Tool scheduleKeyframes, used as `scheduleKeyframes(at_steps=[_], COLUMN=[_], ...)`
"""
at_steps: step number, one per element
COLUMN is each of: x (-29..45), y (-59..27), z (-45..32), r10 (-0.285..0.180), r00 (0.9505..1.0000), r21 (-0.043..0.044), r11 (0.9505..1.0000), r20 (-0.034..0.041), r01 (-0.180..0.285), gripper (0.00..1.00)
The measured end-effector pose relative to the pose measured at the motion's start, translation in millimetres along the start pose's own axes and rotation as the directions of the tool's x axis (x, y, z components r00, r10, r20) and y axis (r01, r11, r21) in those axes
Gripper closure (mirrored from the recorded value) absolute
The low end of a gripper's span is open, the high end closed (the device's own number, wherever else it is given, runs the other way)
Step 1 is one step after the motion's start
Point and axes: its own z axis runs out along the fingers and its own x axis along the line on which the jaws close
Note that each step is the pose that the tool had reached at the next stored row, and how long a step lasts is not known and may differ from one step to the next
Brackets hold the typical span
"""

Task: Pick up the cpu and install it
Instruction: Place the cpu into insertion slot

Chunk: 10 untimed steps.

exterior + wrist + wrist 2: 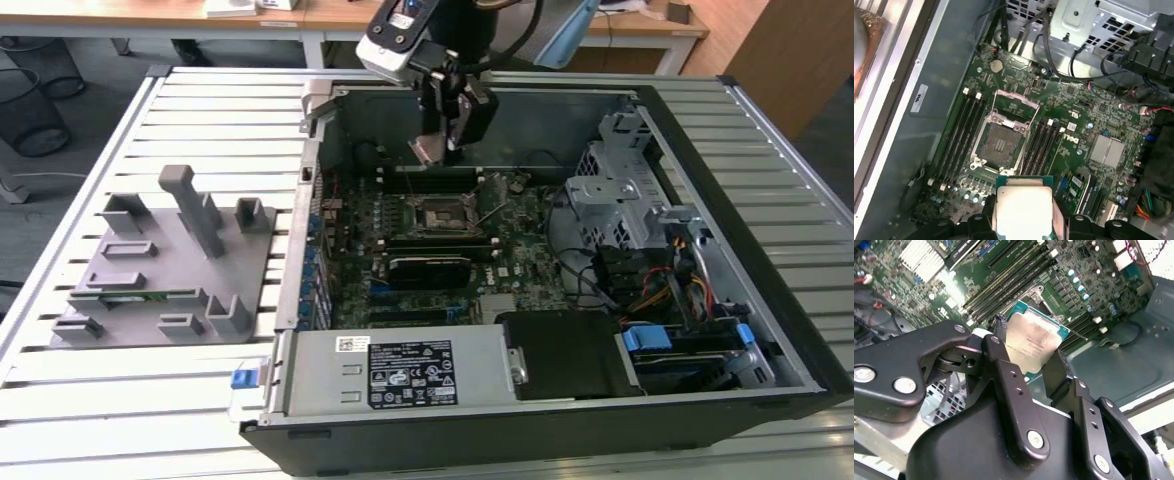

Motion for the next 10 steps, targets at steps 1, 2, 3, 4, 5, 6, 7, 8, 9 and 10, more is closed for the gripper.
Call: scheduleKeyframes(at_steps=[1, 2, 3, 4, 5, 6, 7, 8, 9, 10], x=[0.0, 0.0, 0.0, 0.0, 0.0, 0.0, 0.0, 0.0, 0.1, 0.2], y=[0.0, 0.0, 0.0, 0.0, 0.0, 0.0, 0.0, 0.0, 0.0, 0.0], z=[0.4, 0.9, 1.3, 1.8, 2.4, 2.9, 3.3, 3.7, 4.0, 4.3], r10=[0.017, 0.034, 0.052, 0.070, 0.088, 0.107, 0.124, 0.142, 0.157, 0.172], r00=[0.9999, 0.9994, 0.9987, 0.9976, 0.9962, 0.9943, 0.9922, 0.9899, 0.9876, 0.9852], r21=[0.0001, 0.0002, 0.0003, 0.0003, 0.0004, 0.0005, 0.0006, 0.0008, 0.0008, 0.0008], r11=[0.9999, 0.9994, 0.9987, 0.9976, 0.9962, 0.9943, 0.9922, 0.9899, 0.9876, 0.9852], r20=[0.0001, 0.0003, 0.0004, 0.0005, 0.0006, 0.0008, 0.0010, 0.0012, 0.0013, 0.0013], r01=[-0.017, -0.034, -0.052, -0.070, -0.088, -0.107, -0.124, -0.142, -0.157, -0.172], gripper=[0.47, 0.47, 0.47, 0.47, 0.47, 0.47, 0.47, 0.47, 0.47, 0.47])
